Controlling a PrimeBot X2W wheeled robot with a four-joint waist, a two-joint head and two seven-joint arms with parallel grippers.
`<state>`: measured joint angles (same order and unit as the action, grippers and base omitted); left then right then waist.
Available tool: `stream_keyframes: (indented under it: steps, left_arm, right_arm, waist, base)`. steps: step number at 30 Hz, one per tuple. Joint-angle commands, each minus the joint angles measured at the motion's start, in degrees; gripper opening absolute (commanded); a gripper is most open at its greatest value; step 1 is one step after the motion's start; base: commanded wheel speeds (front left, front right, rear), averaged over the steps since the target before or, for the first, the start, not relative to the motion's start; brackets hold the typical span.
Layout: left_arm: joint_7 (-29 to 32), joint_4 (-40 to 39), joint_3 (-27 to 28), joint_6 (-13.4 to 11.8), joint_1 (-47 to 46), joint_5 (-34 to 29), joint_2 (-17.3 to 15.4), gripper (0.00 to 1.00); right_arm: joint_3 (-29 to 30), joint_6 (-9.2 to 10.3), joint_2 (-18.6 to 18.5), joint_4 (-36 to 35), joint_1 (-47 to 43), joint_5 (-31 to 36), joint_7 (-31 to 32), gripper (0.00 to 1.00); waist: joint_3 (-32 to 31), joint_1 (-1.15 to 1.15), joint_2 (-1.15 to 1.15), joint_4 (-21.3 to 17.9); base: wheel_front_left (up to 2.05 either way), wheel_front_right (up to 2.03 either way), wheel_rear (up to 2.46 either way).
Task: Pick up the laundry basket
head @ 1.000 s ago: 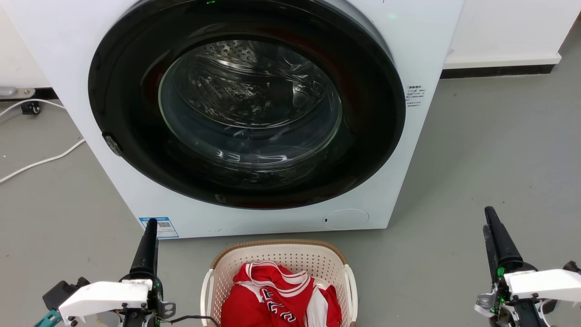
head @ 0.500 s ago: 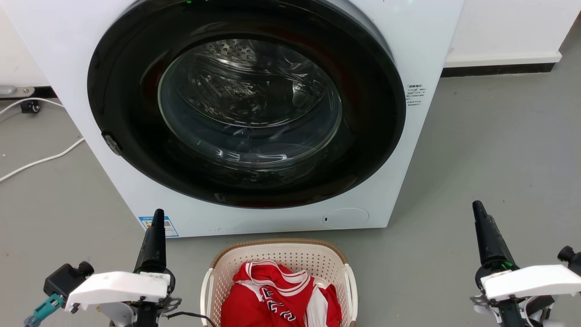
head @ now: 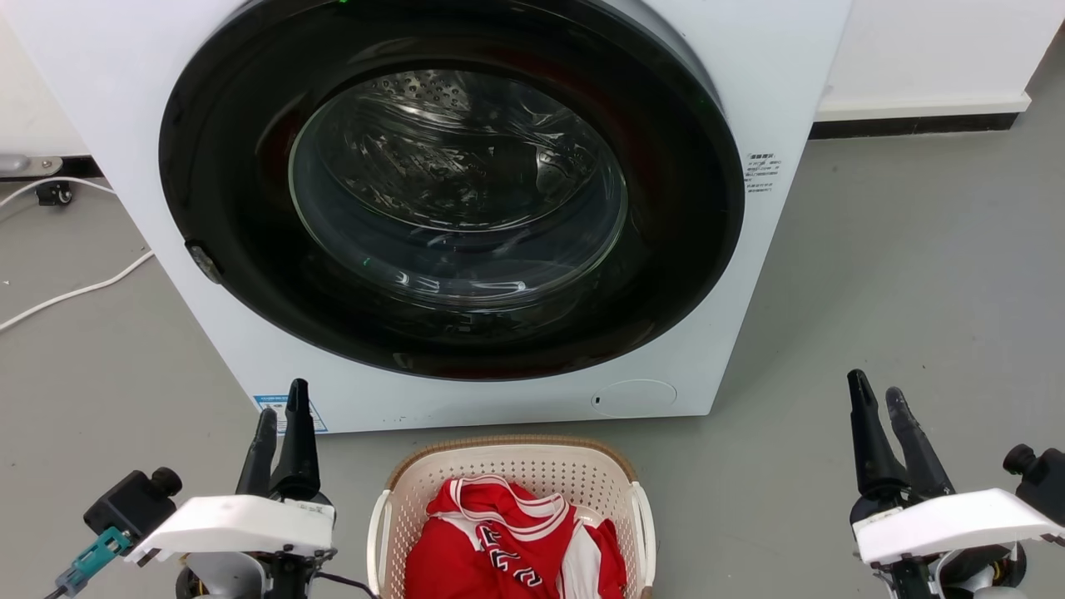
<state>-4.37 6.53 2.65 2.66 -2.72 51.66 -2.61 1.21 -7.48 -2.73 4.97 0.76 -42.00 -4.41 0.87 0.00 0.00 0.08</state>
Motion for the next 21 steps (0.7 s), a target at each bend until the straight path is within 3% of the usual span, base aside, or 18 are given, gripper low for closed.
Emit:
stream_keyframes:
  steps: [1, 21]
  left_arm:
    - [-0.67, -1.12, -0.22, -0.19, -0.09, -2.42, -0.23, 1.00]
    - [-4.06, -3.92, -1.91, -0.13, 0.81, -17.57, -0.28, 1.00]
  right_arm:
    - [-0.21, -0.02, -0.17, -1.30, 0.20, 2.22, -0.62, 1.00]
    - [-1.80, -0.01, -0.19, -4.14, -0.85, 17.75, -3.97, 1.00]
  waist:
    - [0.02, 0.00, 0.00, -0.01]
    - [0.82, 0.00, 0.00, 0.22]
  base:
    - [0.00, 0.00, 0.00]
    - [0.00, 0.00, 0.00]
